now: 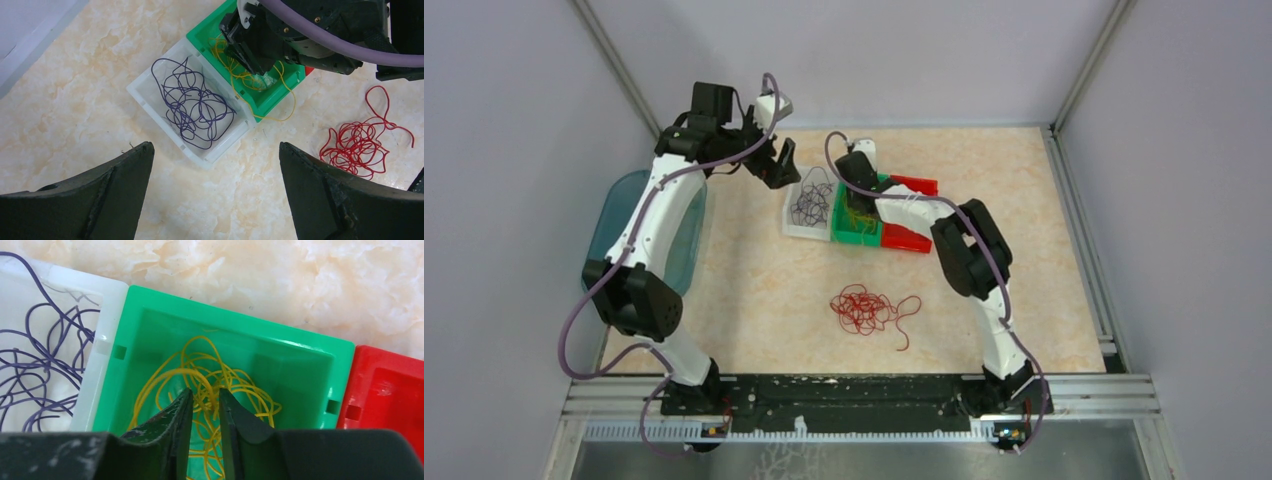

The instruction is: Untangle the cables

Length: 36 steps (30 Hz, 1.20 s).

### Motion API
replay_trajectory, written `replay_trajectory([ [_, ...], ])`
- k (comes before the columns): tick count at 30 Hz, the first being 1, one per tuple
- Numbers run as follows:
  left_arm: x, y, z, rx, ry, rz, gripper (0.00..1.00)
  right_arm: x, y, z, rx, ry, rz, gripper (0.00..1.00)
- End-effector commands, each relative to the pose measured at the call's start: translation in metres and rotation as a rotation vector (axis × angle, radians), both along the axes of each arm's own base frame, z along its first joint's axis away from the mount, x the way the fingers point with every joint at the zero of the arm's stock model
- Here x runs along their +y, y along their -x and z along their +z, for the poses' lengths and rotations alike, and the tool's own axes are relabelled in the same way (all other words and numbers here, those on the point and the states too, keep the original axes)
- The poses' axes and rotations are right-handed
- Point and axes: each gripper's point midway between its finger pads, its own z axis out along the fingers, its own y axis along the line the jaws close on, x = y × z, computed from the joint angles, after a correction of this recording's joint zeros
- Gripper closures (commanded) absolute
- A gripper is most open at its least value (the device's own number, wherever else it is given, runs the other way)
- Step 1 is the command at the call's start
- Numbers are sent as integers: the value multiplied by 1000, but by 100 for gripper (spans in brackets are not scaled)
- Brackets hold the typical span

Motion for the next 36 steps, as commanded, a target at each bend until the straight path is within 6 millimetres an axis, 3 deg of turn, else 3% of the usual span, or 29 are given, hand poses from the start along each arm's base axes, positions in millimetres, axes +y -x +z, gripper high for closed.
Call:
replay_trajectory([
  [1, -2, 11, 16, -28, 34, -34, 0, -2, -8, 75, -132, -20, 5, 68],
  [7, -1, 31, 2, 2, 14, -92, 0, -8, 10, 145, -228, -99, 47, 57],
  [11, 2, 48, -15, 37, -13, -145, 0, -14, 31, 160, -221, -142, 74, 45],
  [16, 2, 73, -41, 100, -30, -220, 0, -29, 66, 147, -153, -150, 107, 40],
  [17, 2, 77, -45, 108, -36, -231, 0, -30, 79, 155, -163, -191, 139, 40],
  [20, 4, 88, -57, 116, -51, -270, 0, -26, 125, 139, -126, -301, 267, 46],
  [25, 5, 94, -68, 128, -59, -293, 0, -30, 213, 101, -5, -407, 455, 52],
  [28, 5, 97, -69, 128, -67, -308, 0, -37, 253, 81, 36, -418, 527, 53],
  [31, 5, 98, -69, 124, -75, -312, 0, -43, 275, 68, 58, -443, 552, 55],
  [36, 4, 101, -63, 116, -68, -310, 0, -50, 282, 47, 71, -436, 542, 57],
])
